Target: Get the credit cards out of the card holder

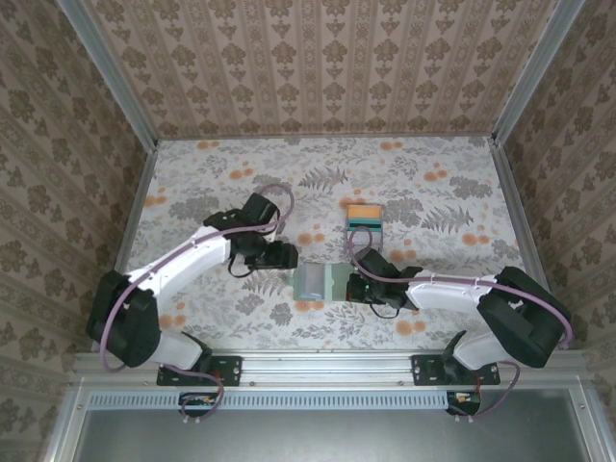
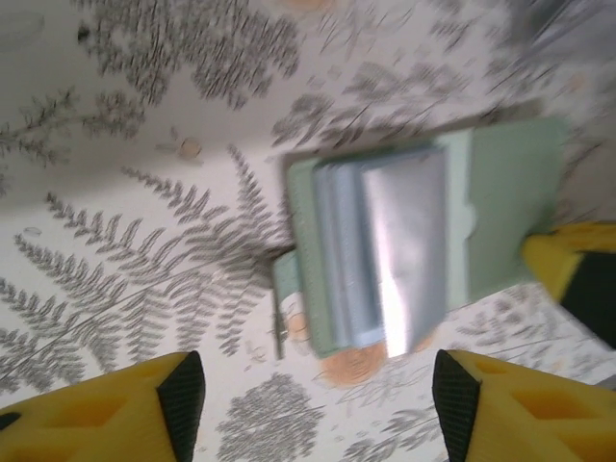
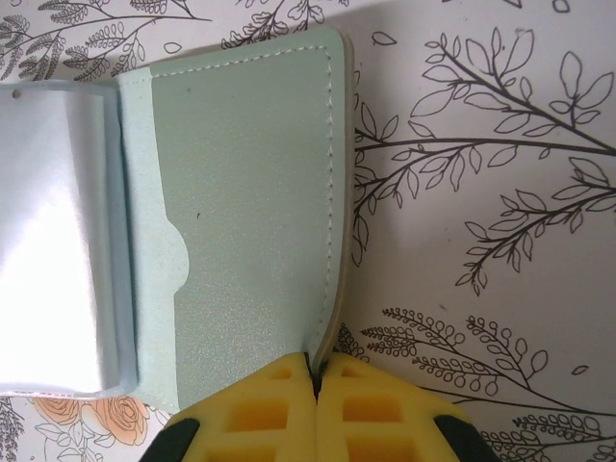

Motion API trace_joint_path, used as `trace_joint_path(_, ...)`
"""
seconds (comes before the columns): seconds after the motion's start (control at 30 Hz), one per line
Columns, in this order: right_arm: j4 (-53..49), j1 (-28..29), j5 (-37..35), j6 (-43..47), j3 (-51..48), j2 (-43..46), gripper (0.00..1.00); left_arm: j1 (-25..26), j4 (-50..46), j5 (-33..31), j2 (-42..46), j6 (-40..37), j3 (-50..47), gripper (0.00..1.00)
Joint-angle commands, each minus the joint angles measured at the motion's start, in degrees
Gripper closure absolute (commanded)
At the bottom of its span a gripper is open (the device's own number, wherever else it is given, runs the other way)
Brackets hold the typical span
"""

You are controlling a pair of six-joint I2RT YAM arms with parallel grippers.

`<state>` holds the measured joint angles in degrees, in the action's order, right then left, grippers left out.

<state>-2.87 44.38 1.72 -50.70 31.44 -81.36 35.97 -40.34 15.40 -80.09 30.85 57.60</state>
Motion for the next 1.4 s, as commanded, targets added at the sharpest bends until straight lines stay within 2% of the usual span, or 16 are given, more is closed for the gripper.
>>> trace_joint_path(0.0,-1.3,-0.3,-0.49,0.56,0.09,-1.14,0.96,0.36,7.64,5.99,1.16,6.81,-1.8,0.35)
trace_joint_path(0.07,-1.43,-0.3,-0.63,0.55,0.2,-1.17,0.95,2.09,13.6,8.7,0.29,9.38,-3.44,0.36)
trace_joint_path(0.17,-1.06,-0.34,-0.51,0.49,0.02,-1.21,0.94,5.3,15.5,9.08,-3.01,9.78,-2.65,0.36)
trace_joint_path(0.4,-0.38,-0.34,-0.35,0.0,-0.4,-1.0,0.93,8.28,9.93,6.68,-11.92,8.35,0.54,0.41)
trace_joint_path(0.57,-0.03,-0.32,-0.37,-0.34,-0.94,-0.65,0.92,9.21,8.53,4.51,-12.94,7.66,1.0,0.4)
trace_joint_path(1.2,0.46,-0.27,-0.13,-0.63,-1.14,-0.64,0.92,13.76,10.81,8.2,-15.68,3.52,6.65,0.42)
trace_joint_path(1.37,0.15,-0.19,-0.22,-0.64,-1.28,-0.21,0.92,12.97,8.26,3.37,-14.44,5.51,5.35,0.43)
